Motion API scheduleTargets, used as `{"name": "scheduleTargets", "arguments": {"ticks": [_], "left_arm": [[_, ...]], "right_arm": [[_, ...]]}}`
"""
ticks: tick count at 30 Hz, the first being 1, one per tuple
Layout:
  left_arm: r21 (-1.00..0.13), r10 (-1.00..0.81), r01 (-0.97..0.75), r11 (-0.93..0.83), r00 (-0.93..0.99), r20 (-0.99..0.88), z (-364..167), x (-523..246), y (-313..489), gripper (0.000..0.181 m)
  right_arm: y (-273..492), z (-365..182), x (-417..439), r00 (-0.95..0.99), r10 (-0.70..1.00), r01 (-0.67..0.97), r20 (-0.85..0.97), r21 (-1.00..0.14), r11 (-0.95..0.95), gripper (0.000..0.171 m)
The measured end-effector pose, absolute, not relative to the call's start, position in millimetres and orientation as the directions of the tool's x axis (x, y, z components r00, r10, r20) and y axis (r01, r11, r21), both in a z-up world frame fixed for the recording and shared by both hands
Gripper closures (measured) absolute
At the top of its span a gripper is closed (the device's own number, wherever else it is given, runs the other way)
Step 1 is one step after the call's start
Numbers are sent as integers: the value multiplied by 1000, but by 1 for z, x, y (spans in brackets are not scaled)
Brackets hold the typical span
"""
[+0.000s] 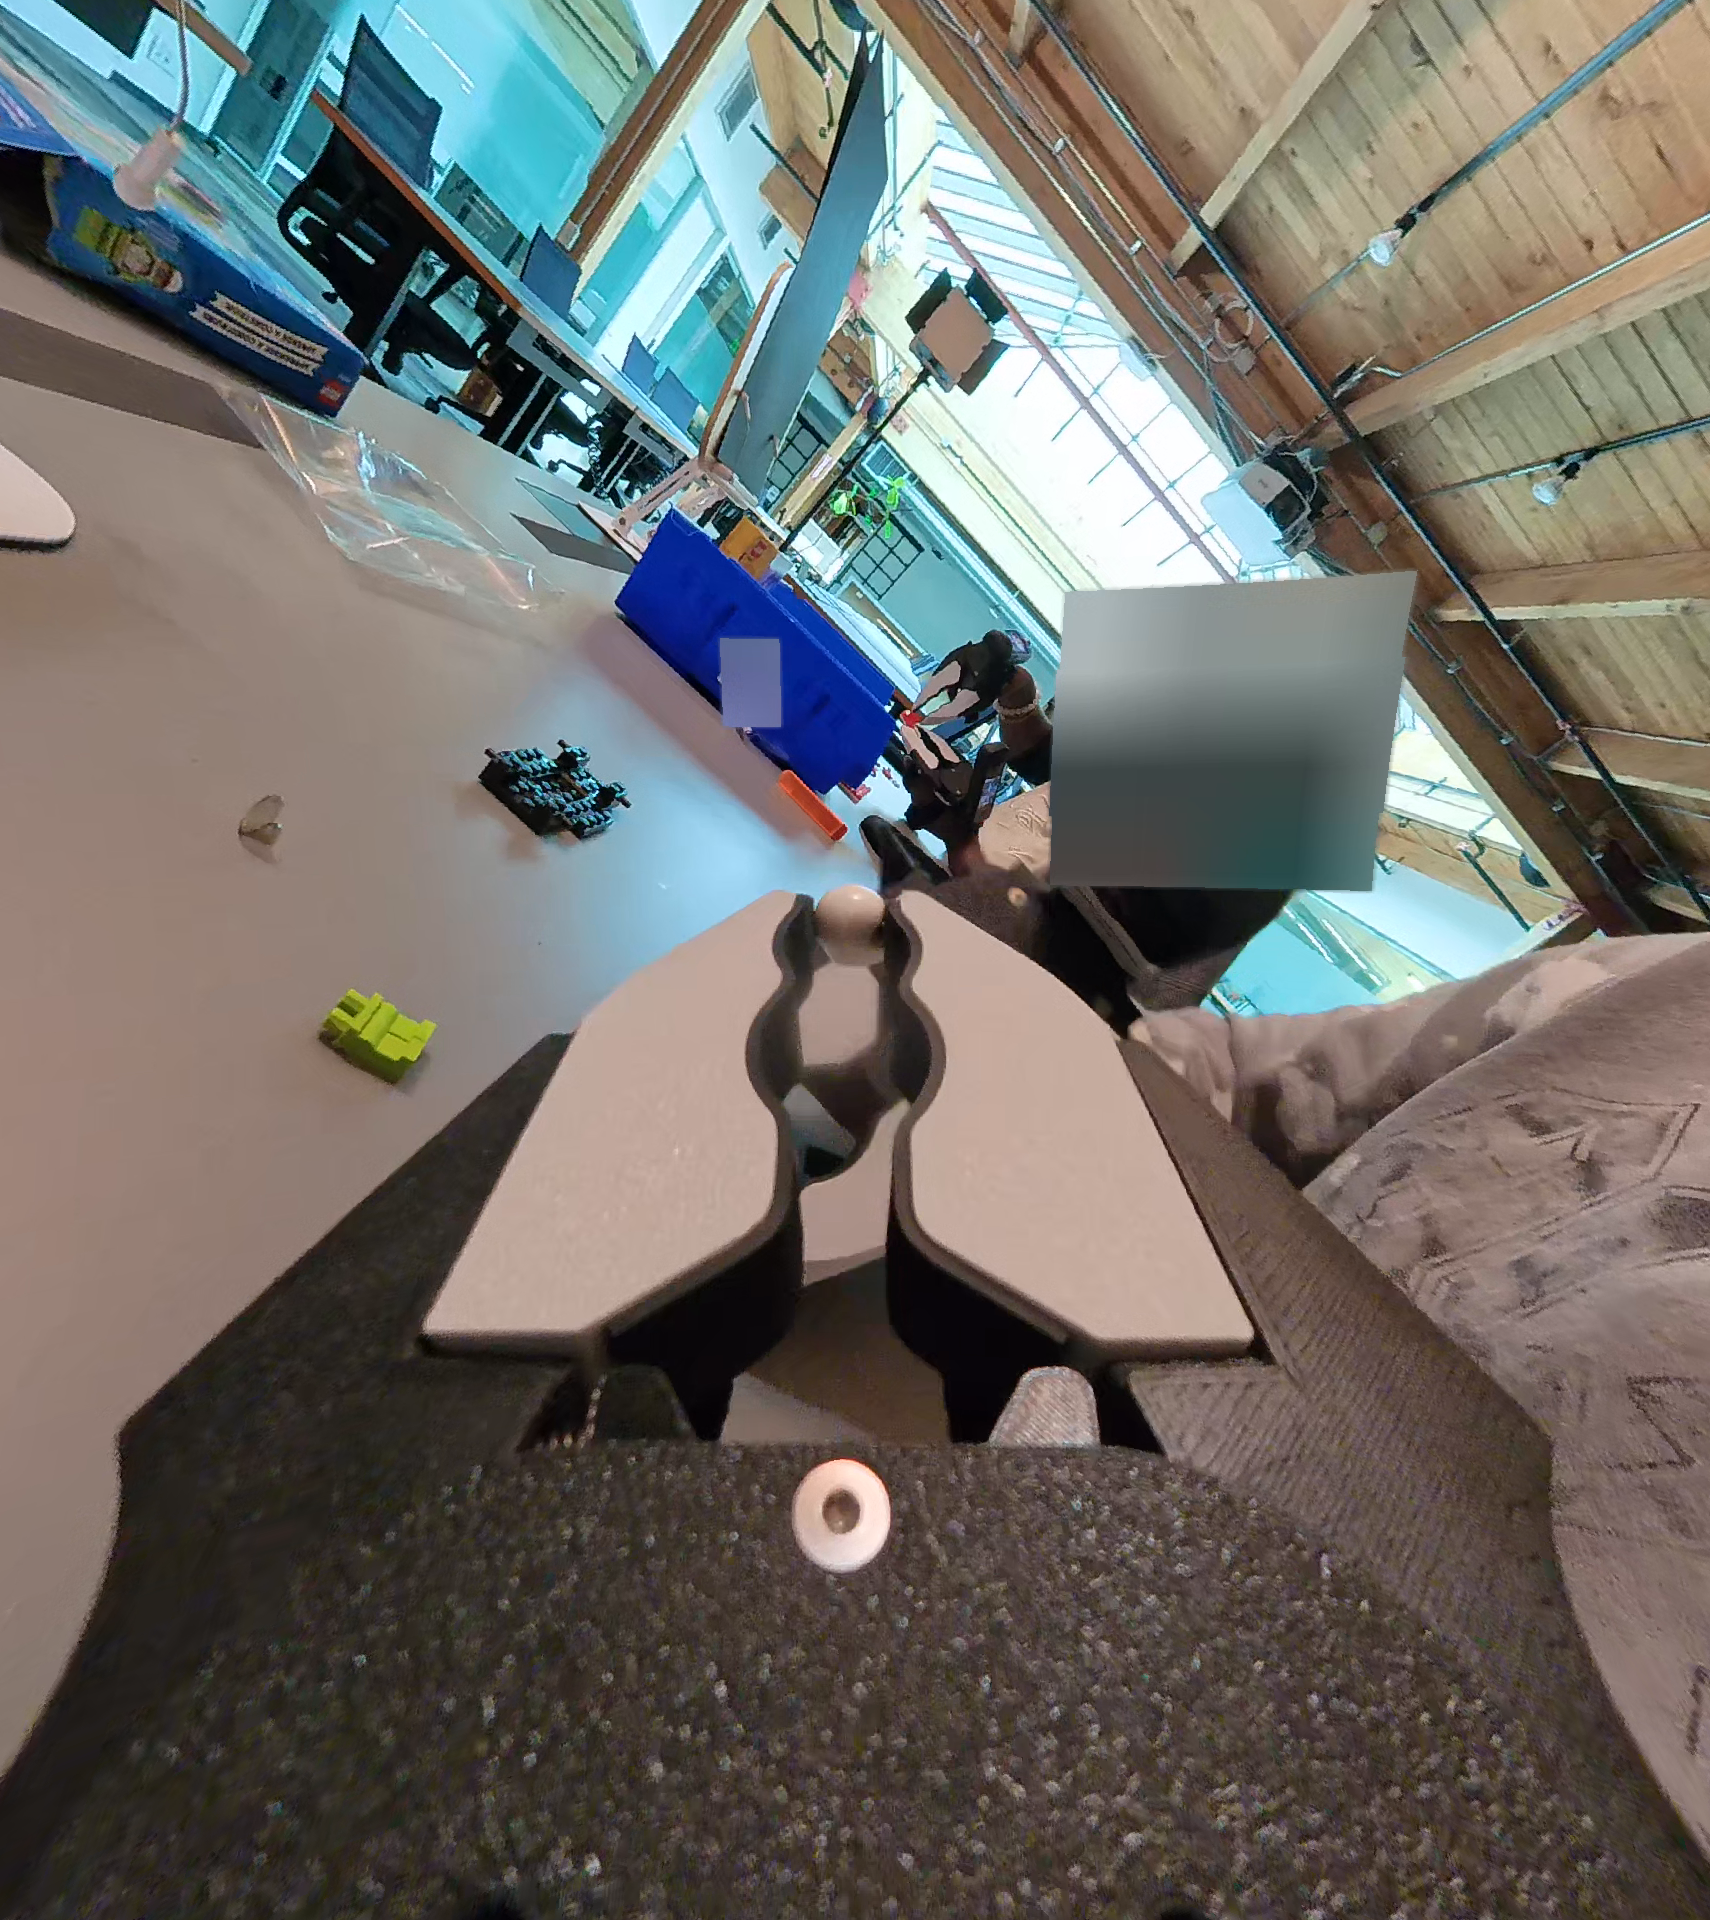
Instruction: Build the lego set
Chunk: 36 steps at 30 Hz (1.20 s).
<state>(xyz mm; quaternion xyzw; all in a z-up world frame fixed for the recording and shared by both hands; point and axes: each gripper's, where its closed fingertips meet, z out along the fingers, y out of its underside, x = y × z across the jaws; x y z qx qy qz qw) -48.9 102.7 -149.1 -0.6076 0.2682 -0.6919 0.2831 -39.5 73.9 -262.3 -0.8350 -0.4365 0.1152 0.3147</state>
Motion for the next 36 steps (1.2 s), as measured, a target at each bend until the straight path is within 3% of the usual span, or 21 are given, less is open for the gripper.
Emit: {"name": "scheduleTargets", "arguments": {"ticks": [5, 7, 10, 15, 17, 22, 30, 36], "left_arm": [[-719, -721, 68, -692, -103, 685, -148, -50, 103, 169], [-720, -722, 65, -691, -98, 685, -149, -50, 103, 169], [-725, -727, 63, -686, -95, 680, -149, -50, 102, 169], [-720, -722, 66, -691, -113, 682, -145, -50, 102, 169], [-714, -715, 64, -697, -125, 687, -144, -49, 102, 169], [-719, -719, 60, -692, -140, 681, -141, -49, 98, 169], [-721, -724, 72, -689, -118, 680, -141, -52, 102, 169], [-691, -695, 75, -719, -72, 715, -149, -52, 111, 169]], "right_arm": [[65, -261, -38, 85, 984, 824, 154, -566, 17, 146], [64, -262, -36, 0, 990, 837, 139, -542, 76, 145], [62, -260, -38, 67, 997, 810, 43, -586, -29, 139], [64, -253, -40, 392, 897, 609, -204, -673, -420, 132], [66, -255, -36, 470, 854, 556, -223, -677, -482, 131], [68, -262, -32, 515, 851, 597, -105, -669, -443, 138], [69, -263, -38, 399, 916, 703, 32, -653, -283, 145], [96, -222, -32, 435, 827, 677, 357, -735, -39, 145]]}}
